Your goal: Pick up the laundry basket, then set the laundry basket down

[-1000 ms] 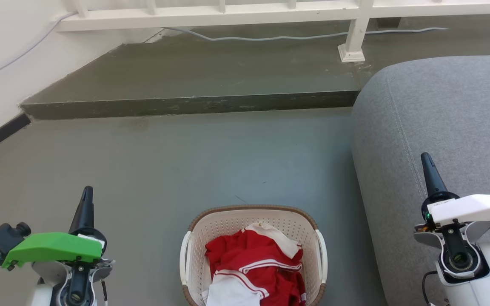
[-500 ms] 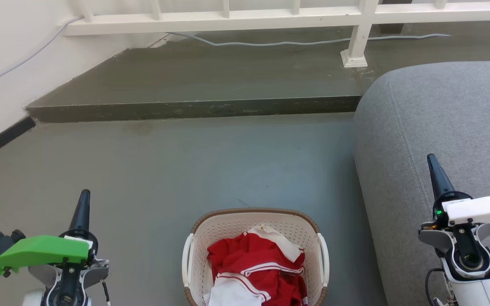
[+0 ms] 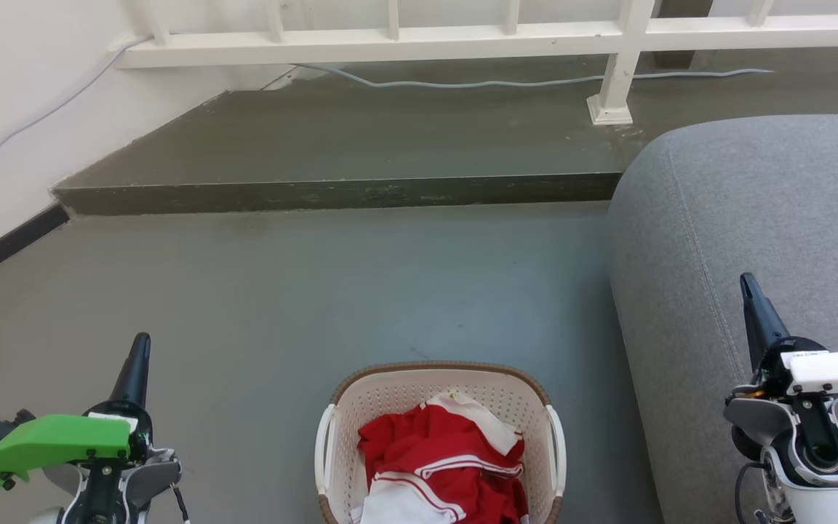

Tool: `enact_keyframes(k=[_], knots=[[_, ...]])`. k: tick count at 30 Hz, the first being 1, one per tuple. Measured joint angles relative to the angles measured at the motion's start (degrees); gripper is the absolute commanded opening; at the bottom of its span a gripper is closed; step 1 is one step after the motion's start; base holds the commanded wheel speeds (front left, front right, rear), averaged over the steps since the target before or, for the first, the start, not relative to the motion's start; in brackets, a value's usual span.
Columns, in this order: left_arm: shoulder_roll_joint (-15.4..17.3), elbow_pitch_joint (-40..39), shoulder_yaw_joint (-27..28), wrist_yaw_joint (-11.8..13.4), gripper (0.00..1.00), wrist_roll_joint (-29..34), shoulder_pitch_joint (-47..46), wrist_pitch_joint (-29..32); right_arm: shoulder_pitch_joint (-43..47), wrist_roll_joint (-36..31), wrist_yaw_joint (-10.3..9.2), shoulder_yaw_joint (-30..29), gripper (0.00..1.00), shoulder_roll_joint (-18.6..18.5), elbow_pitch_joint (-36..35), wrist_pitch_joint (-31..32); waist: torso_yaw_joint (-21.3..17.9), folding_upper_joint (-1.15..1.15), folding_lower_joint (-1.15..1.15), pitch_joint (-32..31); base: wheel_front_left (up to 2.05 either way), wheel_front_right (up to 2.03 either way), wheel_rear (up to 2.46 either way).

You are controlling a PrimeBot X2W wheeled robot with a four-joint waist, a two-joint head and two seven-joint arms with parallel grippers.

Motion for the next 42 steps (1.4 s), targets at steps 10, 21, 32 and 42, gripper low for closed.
enact_keyframes(k=[10,21,32,42], knots=[[-0.2,0.2,1.2,-0.5,0.00,-6.6,0.0,2.1,0.1,6.5,0.64,-1.9,0.00,0.3,0.2,2.0,0.4,0.00,0.00,-0.6,0.00,0.00,0.00],[-0.5,0.2,1.9,-0.6,0.00,-9.1,0.0,2.7,0.2,8.9,0.82,-2.8,0.00,0.5,0.3,2.5,0.5,0.00,0.00,-0.8,0.00,0.00,0.00],[-0.5,0.2,1.9,-0.6,0.00,-9.1,0.0,2.7,0.2,8.9,0.82,-2.8,0.00,0.5,0.3,2.5,0.5,0.00,0.00,-0.8,0.00,0.00,0.00],[-0.5,0.2,1.9,-0.6,0.00,-9.1,0.0,2.7,0.2,8.9,0.82,-2.9,0.00,0.5,0.3,2.5,0.5,0.00,0.00,-0.8,0.00,0.00,0.00]])
